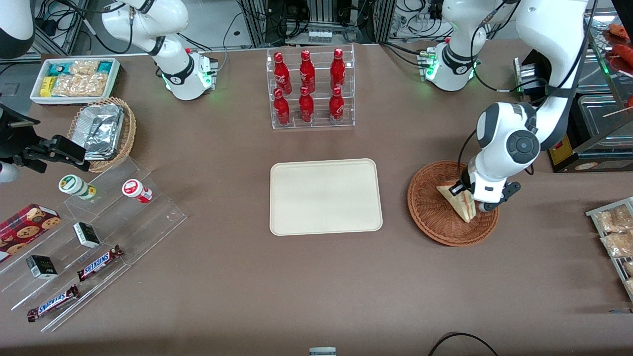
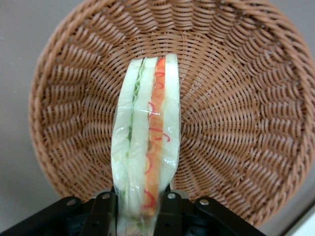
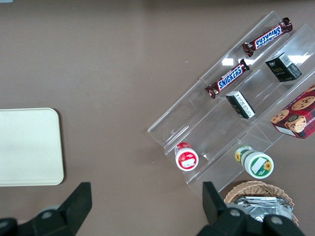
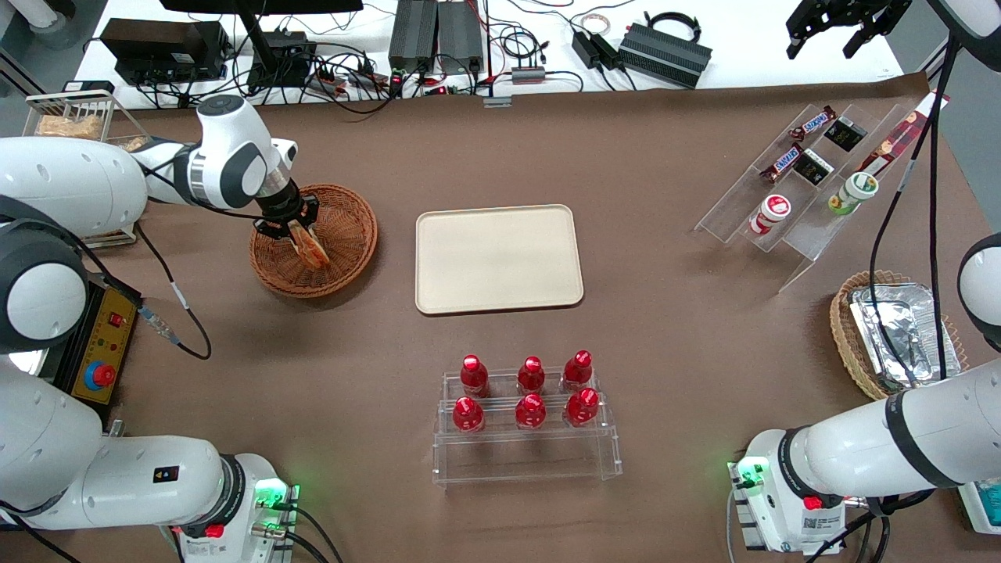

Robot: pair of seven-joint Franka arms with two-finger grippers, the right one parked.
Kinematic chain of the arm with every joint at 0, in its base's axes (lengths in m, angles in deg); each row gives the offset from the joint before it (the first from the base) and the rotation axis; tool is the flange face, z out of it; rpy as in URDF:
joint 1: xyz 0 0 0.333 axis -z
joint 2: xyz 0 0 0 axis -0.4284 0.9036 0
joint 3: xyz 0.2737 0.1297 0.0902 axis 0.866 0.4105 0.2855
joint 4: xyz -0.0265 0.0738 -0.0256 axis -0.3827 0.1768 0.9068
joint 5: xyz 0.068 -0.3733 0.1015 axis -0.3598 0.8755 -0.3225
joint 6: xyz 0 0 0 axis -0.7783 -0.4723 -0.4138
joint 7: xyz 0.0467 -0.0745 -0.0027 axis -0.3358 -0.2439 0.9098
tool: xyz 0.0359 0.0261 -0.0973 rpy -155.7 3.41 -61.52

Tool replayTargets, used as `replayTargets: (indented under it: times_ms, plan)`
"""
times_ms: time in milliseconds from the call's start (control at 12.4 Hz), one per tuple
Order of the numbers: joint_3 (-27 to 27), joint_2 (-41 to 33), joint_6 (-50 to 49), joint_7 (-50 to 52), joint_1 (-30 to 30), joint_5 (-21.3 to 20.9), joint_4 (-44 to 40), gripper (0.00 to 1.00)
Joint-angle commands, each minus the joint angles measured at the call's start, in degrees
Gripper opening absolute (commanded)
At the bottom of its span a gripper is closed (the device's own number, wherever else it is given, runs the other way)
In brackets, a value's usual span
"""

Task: Place sandwich from basket to tray
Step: 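Lower the left gripper and close it on the wrapped sandwich, then lift the sandwich and carry it over the cream tray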

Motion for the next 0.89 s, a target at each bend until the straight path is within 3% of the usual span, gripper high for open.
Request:
replayTargets:
  times_ms: [0,322,805]
  plan:
    - [-0.82,-2.38,-8.09,-2.01,0.67,-0.81,-3.92,0.08]
    - [-2.41,2.52,-22.42,-6.24,7.24,-0.81,-16.92,0.06]
    - [-2.41,12.62,-22.54,-2.65,19.90,-0.73,-29.85,0.06]
